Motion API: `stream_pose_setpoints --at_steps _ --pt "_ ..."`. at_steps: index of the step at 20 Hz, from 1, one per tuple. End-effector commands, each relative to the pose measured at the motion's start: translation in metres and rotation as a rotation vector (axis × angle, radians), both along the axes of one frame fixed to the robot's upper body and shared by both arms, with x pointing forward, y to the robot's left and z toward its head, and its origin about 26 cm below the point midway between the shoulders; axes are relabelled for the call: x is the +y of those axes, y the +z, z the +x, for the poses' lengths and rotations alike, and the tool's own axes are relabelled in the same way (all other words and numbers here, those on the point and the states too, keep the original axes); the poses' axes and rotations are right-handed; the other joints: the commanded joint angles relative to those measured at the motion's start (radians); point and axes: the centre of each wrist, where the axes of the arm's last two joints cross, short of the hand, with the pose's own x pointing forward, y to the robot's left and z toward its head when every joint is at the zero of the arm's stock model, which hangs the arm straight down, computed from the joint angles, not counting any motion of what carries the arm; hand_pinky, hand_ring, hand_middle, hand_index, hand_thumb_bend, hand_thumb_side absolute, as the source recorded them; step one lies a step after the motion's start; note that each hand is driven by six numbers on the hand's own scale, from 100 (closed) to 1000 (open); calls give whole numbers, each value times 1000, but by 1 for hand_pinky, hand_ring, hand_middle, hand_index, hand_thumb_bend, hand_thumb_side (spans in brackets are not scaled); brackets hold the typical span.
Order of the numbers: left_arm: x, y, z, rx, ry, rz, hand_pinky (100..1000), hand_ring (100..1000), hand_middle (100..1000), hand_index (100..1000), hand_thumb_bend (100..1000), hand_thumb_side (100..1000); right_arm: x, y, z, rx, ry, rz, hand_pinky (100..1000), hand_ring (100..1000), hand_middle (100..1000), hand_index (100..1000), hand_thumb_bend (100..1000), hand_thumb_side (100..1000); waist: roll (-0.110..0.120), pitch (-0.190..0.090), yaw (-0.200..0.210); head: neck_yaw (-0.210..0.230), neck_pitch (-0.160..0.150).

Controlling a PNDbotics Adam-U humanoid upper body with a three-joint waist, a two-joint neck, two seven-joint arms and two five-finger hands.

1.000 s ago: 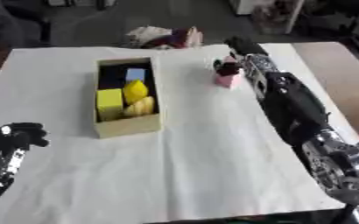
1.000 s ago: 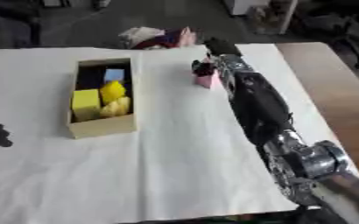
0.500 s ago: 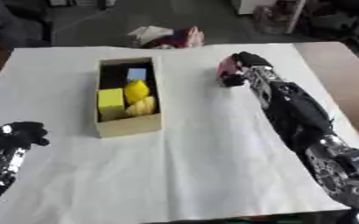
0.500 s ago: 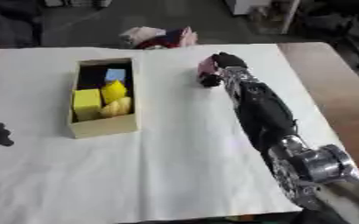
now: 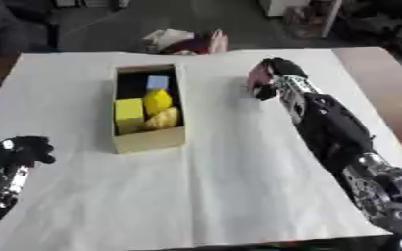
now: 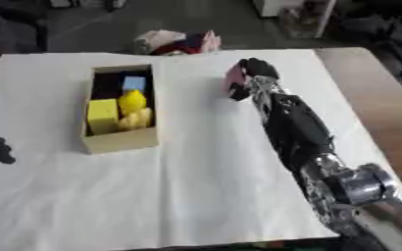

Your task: Pick up objects on the table and place them in the box.

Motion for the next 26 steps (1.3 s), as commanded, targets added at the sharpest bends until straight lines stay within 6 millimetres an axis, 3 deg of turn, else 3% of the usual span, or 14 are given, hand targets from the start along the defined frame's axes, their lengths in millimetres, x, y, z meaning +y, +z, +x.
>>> stream_pose_setpoints --at_steps 1,8,15,19,20,22,26 --pt "3 8 0 -25 1 12 785 618 615 743 100 693 12 35 8 -167 72 -9 745 531 677 917 100 100 2 -13 -1 -1 5" --pt "2 8 0 -25 -6 13 785 617 615 743 100 693 74 83 12 -308 429 -25 757 545 676 918 100 100 0 -14 6 -9 5" --pt "1 9 0 -27 -16 9 786 617 614 743 100 692 134 88 7 -202 721 48 770 588 697 929 100 169 4 -13 17 -20 5" --pt "0 9 1 -26 -21 7 785 616 614 743 100 693 151 75 4 -144 763 31 781 632 733 944 100 332 5 -12 22 -22 5" --pt "0 9 1 -26 -21 7 786 616 614 743 100 693 153 73 3 -139 767 23 782 644 740 948 100 424 5 -12 22 -22 5" --pt "0 9 1 -26 -22 6 786 616 614 743 100 694 157 67 2 -133 773 14 784 655 746 949 100 504 5 -11 22 -22 5" --pt "-1 8 1 -24 -23 6 786 616 614 743 100 696 162 57 0 -120 793 -12 792 698 779 959 100 589 4 -10 20 -22 5"
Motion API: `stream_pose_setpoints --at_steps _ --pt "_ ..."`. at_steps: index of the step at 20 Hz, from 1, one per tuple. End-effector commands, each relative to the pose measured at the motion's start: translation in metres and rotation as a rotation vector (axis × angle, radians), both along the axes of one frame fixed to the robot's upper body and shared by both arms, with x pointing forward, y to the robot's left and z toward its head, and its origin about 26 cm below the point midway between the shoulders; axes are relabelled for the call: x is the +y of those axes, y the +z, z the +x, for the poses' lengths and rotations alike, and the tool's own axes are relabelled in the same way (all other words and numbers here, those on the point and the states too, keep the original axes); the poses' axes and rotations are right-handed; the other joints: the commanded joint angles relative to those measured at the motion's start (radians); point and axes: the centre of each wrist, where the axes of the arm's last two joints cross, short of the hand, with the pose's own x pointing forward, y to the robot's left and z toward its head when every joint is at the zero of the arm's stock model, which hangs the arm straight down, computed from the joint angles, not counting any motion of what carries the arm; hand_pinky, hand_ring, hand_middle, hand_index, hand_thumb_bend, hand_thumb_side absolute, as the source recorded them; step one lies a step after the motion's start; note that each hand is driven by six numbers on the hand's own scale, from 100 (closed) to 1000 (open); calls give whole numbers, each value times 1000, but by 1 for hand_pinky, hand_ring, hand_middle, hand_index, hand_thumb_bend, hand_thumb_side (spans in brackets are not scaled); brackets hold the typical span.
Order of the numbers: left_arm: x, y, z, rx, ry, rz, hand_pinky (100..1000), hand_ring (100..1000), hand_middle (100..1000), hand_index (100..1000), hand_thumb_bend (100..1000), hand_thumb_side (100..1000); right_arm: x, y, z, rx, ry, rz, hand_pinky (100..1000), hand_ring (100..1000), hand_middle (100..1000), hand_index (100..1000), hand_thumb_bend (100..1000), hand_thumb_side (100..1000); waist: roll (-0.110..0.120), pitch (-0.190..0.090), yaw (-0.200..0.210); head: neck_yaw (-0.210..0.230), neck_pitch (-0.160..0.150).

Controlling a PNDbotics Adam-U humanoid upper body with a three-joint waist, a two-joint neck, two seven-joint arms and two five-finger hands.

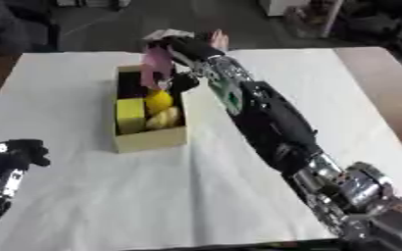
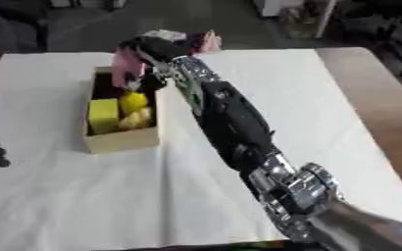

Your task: Pick up objects on the table and place them in the box.

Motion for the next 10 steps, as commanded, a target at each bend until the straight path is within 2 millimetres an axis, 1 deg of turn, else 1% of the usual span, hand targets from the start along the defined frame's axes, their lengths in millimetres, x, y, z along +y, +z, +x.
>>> stream_pose_setpoints --at_steps 1,3,6,10 --pt "1 9 1 -30 -11 7 786 616 614 743 100 696 4 7 1 -38 17 -31 794 714 791 962 100 596 4 -10 -1 -3 5" --pt "1 9 1 -30 -10 7 786 616 614 743 100 695 5 4 0 -46 15 -47 802 738 812 967 100 621 5 -10 -1 -3 5" --pt "1 8 1 -29 -7 7 786 616 614 743 100 697 4 1 0 -54 14 -61 829 801 879 976 100 652 4 -10 -3 -2 5" --pt "1 8 1 -29 -7 7 787 615 614 743 100 697 2 5 0 -71 27 -52 861 849 926 990 100 662 2 -10 -6 0 5"
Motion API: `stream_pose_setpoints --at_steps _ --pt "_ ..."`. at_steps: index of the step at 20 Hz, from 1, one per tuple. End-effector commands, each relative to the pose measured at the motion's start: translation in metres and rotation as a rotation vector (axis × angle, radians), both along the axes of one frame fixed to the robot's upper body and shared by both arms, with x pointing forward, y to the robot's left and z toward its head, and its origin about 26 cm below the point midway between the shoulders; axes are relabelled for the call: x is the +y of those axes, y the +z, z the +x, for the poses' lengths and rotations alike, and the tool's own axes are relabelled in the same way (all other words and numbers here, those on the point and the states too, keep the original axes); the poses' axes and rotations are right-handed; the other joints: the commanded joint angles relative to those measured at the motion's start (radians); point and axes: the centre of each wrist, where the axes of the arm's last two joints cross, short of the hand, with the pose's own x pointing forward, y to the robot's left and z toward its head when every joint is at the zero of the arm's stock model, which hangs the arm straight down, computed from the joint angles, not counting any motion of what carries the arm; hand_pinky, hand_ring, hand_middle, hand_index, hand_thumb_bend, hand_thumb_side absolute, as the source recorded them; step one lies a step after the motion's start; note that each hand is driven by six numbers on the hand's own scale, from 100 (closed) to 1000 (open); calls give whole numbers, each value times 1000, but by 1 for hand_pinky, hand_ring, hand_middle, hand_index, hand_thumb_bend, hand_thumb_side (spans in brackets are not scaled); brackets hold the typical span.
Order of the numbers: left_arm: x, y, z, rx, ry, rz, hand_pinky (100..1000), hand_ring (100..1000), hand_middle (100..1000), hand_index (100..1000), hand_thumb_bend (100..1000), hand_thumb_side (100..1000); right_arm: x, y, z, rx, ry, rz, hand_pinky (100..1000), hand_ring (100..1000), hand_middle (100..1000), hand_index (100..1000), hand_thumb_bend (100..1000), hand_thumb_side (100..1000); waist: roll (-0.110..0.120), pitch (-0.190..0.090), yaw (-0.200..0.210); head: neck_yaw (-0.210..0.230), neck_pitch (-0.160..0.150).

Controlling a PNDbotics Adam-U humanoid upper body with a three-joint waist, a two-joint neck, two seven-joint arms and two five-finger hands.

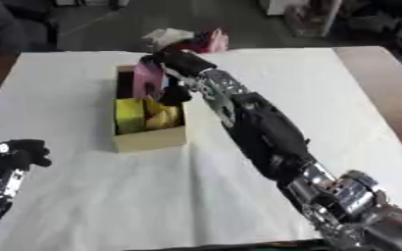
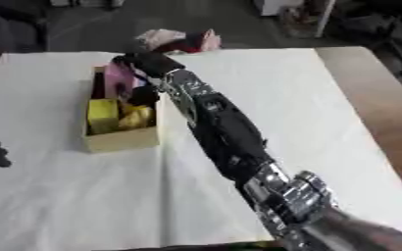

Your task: Pick up objects on the table and place them in the box.

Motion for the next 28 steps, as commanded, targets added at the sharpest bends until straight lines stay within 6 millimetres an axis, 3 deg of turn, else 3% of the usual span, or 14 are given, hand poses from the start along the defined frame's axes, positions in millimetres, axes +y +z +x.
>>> stream_pose_setpoints --at_steps 1,7,12,16,18,23,28 --pt "1 8 1 -29 -7 8 787 615 614 743 100 697 -4 18 3 -54 13 9 871 864 935 992 100 665 3 -12 -2 0 5" --pt "2 7 1 -28 -2 9 787 615 613 743 100 697 -8 22 3 -39 46 44 912 920 963 1000 100 701 1 -13 -5 3 5" --pt "3 8 1 -29 0 10 787 615 613 743 100 697 -10 29 2 -29 76 68 925 928 962 1000 100 679 2 -13 -8 5 5" --pt "3 7 1 -28 4 10 787 614 613 743 100 697 -18 49 -2 -109 75 209 906 888 912 986 100 590 0 -13 -11 11 5" --pt "4 7 1 -29 9 11 787 614 613 743 100 698 -25 63 -7 -174 78 335 873 825 843 964 100 487 -3 -12 -17 14 5" --pt "7 7 1 -30 24 17 787 614 613 743 100 700 -52 88 -39 -264 111 653 816 723 749 928 100 442 -15 -10 -30 30 5" --pt "10 7 1 -35 41 23 787 614 612 743 100 701 -84 82 -90 -206 178 939 790 664 686 895 100 554 -30 -6 -50 56 5"
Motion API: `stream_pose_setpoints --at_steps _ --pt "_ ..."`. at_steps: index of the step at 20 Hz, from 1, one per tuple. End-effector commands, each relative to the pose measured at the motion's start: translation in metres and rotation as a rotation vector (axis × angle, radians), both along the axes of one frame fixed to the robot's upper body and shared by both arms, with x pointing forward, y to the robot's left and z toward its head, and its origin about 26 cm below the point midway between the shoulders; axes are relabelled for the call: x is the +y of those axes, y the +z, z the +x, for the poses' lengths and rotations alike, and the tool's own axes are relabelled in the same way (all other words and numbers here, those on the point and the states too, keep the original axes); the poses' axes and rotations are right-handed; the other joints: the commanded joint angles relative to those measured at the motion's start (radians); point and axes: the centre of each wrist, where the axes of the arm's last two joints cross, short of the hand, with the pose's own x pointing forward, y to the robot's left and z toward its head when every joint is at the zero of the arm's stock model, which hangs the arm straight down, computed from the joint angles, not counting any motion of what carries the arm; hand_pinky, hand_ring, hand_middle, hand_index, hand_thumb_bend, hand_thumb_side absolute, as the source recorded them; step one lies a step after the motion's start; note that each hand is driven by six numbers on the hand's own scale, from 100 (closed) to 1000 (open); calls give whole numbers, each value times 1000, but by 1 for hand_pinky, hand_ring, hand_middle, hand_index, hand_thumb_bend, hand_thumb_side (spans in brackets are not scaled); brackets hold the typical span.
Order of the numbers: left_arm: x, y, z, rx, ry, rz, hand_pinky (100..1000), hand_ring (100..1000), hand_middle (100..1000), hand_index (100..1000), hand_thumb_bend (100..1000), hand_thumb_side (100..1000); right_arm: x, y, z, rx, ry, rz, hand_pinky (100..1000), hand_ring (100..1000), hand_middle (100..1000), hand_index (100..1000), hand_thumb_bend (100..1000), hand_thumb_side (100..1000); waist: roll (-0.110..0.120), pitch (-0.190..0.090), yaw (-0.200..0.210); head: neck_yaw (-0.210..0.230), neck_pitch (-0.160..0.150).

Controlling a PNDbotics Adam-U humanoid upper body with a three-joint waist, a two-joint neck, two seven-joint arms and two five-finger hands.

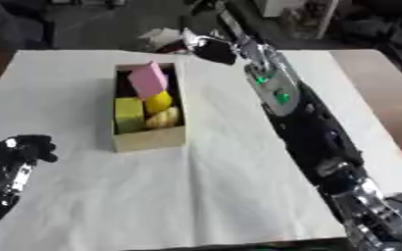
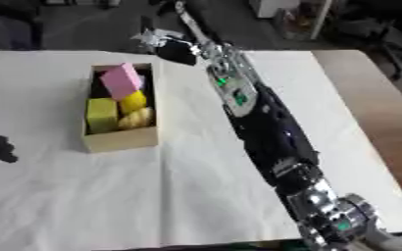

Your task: Pick up objects on the table and place them in the box.

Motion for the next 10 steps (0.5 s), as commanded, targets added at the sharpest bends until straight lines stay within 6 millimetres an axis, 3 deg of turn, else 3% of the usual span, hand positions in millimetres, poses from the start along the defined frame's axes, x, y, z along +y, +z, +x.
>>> stream_pose_setpoints --at_steps 1,6,10 --pt "7 7 1 -27 20 24 787 614 612 743 100 703 -19 18 -32 -36 91 143 784 645 662 885 100 575 -3 -7 -9 20 5" --pt "8 8 2 -32 28 26 788 614 613 743 100 706 -43 -23 -75 88 158 241 771 620 630 880 100 639 -12 0 -25 51 5" --pt "8 6 2 -29 32 24 788 615 614 742 100 707 -49 -54 -97 183 169 284 764 596 601 873 100 662 -11 0 -38 66 5"
